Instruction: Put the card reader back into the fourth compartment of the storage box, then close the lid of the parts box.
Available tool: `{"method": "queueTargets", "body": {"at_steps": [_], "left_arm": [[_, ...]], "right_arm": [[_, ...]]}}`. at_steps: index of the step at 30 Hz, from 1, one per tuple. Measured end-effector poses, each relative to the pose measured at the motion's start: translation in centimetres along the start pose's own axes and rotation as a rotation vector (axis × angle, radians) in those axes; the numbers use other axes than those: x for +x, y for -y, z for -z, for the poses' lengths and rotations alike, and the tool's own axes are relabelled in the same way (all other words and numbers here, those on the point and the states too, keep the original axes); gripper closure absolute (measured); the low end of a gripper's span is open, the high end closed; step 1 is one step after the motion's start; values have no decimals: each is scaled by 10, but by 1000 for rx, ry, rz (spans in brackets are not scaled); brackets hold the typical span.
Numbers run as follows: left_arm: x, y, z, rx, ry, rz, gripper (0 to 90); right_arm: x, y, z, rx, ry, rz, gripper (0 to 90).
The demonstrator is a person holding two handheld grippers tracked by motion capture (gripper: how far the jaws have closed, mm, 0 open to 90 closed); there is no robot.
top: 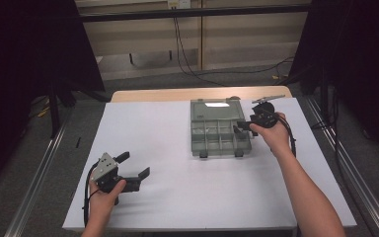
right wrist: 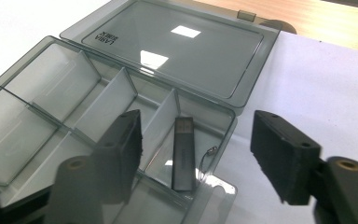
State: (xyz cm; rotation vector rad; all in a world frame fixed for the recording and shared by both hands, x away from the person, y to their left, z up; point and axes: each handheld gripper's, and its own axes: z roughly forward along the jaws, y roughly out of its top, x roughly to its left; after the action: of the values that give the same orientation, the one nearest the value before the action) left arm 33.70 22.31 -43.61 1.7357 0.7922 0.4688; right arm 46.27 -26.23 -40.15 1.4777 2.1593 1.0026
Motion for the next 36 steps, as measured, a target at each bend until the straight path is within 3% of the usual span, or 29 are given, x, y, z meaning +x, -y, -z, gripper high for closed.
{"method": "queueTargets", "body": {"at_steps": [10,16,36], "left_arm": [[-3,-3,-6,15,0,-6,32],[-4,-6,-14,22,10,9,32],[-19,-24,-52,81,77,17,32]], "right_arm": [[-4,1,7,-34,20,-20,203],[-11,3,9,-49,6,-48,144],[-26,9,14,-73,43,-97,102]]}}
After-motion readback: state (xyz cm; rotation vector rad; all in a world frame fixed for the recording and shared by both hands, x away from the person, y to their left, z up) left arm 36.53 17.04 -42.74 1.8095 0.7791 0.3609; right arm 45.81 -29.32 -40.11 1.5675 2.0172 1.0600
